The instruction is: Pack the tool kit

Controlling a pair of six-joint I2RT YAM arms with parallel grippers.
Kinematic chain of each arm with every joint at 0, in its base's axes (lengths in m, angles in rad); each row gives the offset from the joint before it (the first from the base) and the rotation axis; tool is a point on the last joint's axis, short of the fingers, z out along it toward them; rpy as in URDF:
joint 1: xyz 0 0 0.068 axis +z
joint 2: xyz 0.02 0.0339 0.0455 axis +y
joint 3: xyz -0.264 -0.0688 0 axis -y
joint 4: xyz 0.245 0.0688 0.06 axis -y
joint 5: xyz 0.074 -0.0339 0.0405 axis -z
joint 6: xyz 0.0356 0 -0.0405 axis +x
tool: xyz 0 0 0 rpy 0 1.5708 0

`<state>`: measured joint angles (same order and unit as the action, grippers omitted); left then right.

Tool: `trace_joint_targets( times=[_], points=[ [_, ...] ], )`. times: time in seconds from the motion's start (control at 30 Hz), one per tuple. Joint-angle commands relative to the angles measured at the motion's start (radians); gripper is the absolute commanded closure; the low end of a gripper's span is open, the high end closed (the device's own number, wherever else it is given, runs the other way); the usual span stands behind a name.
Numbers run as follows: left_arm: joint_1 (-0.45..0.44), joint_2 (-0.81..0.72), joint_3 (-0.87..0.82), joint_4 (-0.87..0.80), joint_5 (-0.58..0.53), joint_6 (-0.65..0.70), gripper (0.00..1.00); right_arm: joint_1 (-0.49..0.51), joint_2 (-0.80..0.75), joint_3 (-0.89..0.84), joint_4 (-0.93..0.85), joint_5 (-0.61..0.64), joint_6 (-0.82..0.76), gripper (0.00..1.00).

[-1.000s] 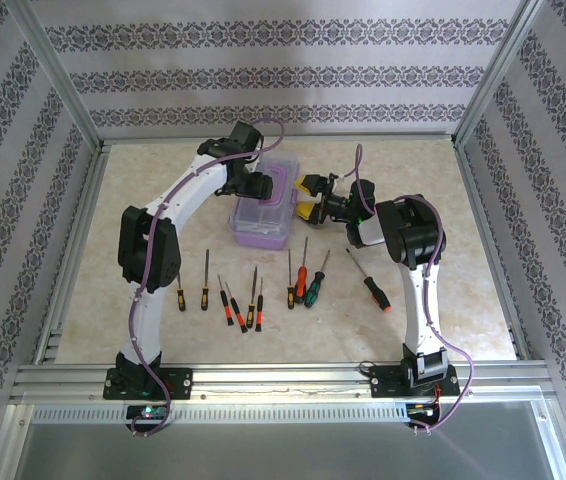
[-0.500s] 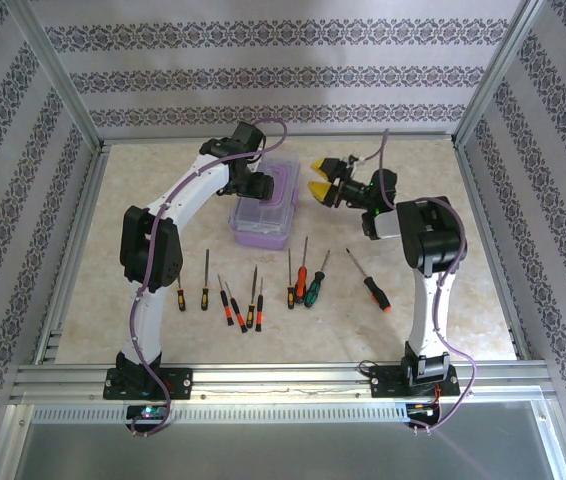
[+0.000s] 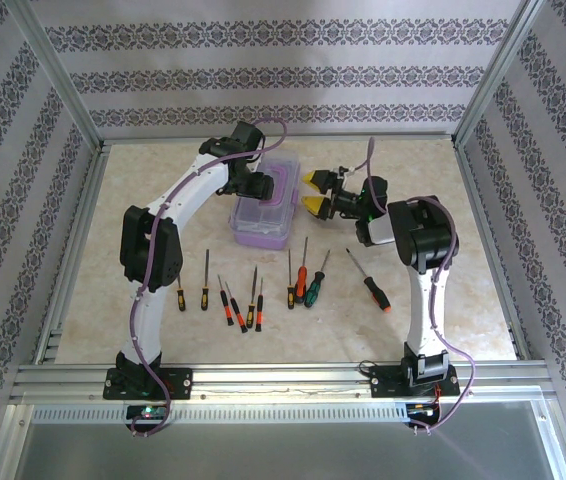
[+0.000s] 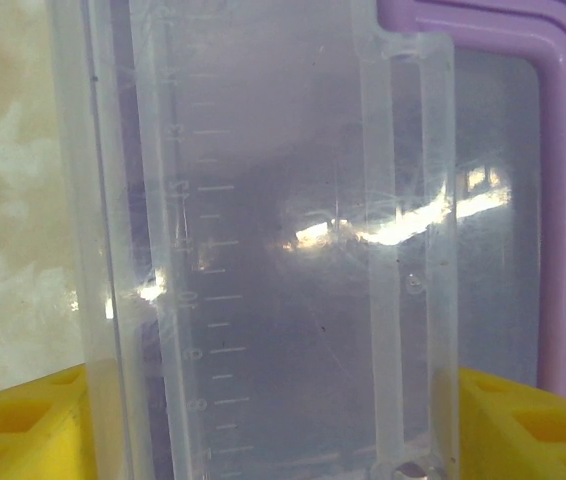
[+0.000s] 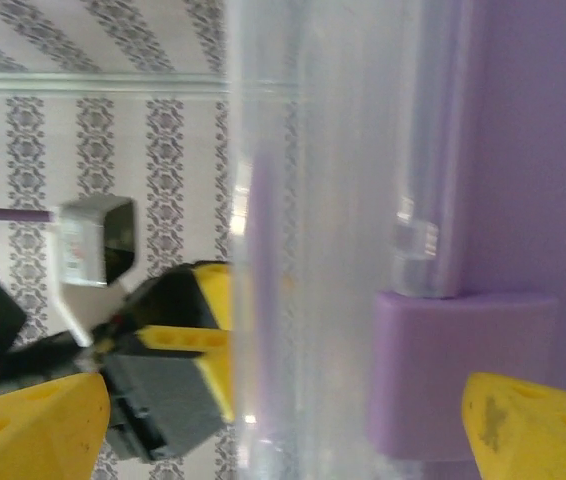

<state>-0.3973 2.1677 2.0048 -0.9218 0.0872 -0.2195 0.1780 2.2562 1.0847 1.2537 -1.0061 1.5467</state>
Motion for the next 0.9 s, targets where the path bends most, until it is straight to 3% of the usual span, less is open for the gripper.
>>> trace_joint_targets(
  times=[0.0,0.3,0.47,0.87],
  points=[
    [0.006,0.107,-0.094,-0.154,-0.079,0.156,0.31,0.016,0.048,0.034,0.004,-0.037,-0.045,0.08],
    [0.005,0.075,-0.117,-0.119,0.0,0.193,0.32,0.032,0.097,0.075,-0.049,-0.031,-0.079,0.08],
    [0.0,0.09,-0.112,-0.125,0.004,0.185,0.32,0.039,0.112,0.089,0.107,-0.019,0.042,0.08],
    [-0.002,0.12,-0.093,-0.158,-0.052,0.14,0.32,0.053,-0.056,0.06,0.135,0.001,0.093,0.18]
  ],
)
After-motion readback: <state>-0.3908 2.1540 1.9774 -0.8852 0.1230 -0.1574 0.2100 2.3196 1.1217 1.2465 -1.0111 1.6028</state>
